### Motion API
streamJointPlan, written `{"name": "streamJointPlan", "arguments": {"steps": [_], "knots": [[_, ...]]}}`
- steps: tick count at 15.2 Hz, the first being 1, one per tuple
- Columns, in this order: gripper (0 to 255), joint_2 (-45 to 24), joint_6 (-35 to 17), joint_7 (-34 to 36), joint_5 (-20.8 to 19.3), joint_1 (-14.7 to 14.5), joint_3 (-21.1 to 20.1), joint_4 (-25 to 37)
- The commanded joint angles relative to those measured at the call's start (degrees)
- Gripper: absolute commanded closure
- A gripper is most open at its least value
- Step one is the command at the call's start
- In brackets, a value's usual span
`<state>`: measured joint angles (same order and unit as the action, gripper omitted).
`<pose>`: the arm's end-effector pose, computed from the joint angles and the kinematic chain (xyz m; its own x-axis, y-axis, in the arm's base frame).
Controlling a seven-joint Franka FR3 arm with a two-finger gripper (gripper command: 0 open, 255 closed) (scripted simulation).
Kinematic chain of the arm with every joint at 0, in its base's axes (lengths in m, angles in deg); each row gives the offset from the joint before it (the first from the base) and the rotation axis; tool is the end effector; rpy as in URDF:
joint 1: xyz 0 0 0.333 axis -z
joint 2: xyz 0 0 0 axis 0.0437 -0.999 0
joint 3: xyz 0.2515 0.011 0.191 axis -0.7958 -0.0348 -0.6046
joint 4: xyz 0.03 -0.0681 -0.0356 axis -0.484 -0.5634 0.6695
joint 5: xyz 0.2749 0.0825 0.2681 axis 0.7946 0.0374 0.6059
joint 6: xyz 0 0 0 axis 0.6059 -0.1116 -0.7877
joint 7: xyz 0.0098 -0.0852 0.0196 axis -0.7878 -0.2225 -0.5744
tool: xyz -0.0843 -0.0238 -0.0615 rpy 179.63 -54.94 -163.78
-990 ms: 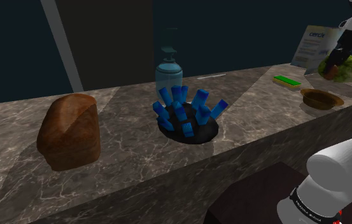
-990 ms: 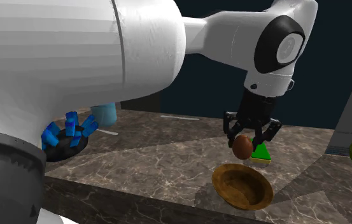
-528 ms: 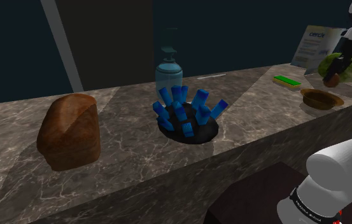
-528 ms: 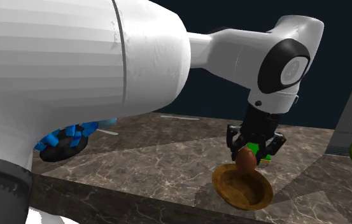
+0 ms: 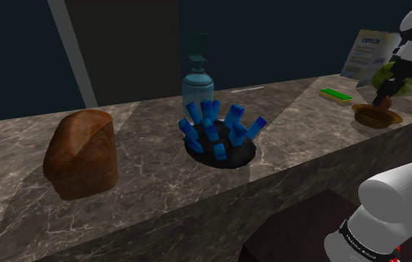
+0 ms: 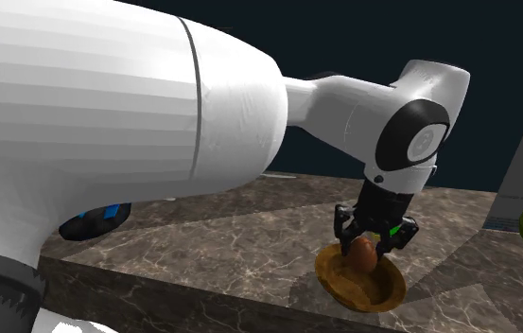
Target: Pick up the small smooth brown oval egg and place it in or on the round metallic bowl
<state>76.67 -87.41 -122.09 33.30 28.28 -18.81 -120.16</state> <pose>0.1536 -0.4286 0.5469 0.9752 -0.2113 0.0662 -0.2029 -0.9724 -0.1150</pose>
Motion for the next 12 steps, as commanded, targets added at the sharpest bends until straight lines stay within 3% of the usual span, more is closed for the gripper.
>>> {"name": "streamJointPlan", "arguments": {"steps": [1, 7, 8, 12], "knots": [[255, 0.0, -0.4, 0.0, 0.0, 0.0, 0.0, -0.4], [255, 0.0, -0.4, 0.0, 0.0, 0.0, 0.0, -0.4], [0, 0.0, -0.4, 0.0, 0.0, 0.0, 0.0, -0.4], [0, 0.0, -0.4, 0.0, 0.0, 0.0, 0.0, -0.4]]}}
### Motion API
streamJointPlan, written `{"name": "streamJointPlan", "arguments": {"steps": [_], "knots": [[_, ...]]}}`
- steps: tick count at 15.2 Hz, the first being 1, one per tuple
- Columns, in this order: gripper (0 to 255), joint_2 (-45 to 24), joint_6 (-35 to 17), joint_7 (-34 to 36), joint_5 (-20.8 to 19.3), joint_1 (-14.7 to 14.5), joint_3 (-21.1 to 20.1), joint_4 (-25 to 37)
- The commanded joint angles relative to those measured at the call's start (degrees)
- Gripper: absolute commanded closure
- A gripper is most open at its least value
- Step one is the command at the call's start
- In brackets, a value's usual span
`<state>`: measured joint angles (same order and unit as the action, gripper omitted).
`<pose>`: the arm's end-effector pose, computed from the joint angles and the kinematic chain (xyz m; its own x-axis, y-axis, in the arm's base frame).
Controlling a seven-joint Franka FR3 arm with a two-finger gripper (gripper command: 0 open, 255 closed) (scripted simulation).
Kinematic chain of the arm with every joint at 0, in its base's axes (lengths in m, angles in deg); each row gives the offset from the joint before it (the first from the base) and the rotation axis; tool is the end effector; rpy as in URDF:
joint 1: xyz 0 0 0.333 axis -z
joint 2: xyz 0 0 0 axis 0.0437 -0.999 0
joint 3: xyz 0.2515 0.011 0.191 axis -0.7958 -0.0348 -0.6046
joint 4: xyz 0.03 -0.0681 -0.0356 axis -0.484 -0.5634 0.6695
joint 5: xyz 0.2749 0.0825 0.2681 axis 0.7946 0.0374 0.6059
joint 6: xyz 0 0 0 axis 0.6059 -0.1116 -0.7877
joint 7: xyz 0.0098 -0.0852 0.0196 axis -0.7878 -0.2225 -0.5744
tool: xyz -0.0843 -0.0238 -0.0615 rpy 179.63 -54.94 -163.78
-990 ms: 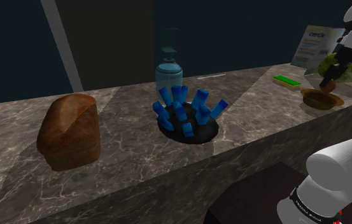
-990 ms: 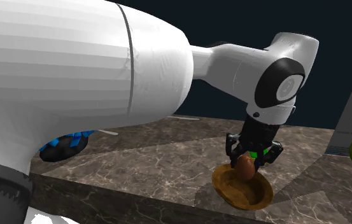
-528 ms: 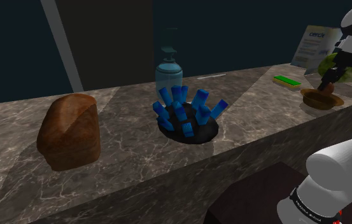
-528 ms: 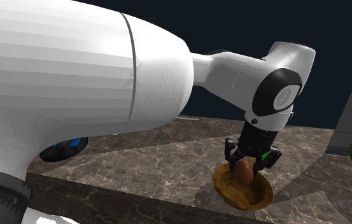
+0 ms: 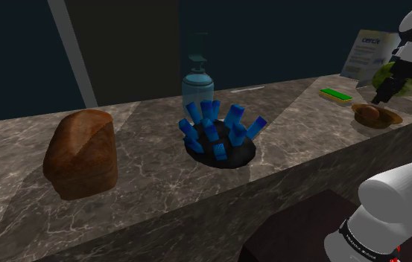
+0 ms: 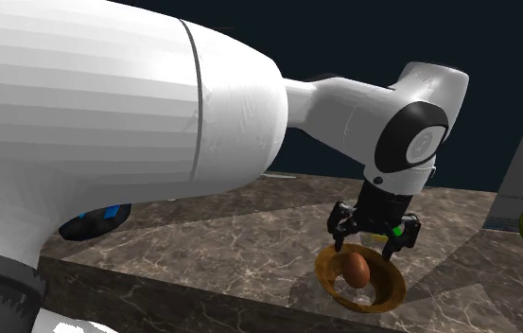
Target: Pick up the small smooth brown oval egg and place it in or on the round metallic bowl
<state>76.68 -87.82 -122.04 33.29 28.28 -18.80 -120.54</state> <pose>0.1541 -0.4283 0.5445 0.9751 -0.2115 0.0668 -0.2030 -0.9724 -0.1146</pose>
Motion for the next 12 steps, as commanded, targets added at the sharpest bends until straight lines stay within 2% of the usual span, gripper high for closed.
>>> {"name": "streamJointPlan", "arguments": {"steps": [1, 5, 12], "knots": [[0, 0.0, 0.0, 0.0, 0.0, 0.0, 0.0, 0.0], [0, -1.2, 7.2, -0.6, 0.8, -0.5, -0.1, 8.2], [0, -1.2, 7.2, -0.6, 0.8, -0.5, -0.1, 8.2]]}}
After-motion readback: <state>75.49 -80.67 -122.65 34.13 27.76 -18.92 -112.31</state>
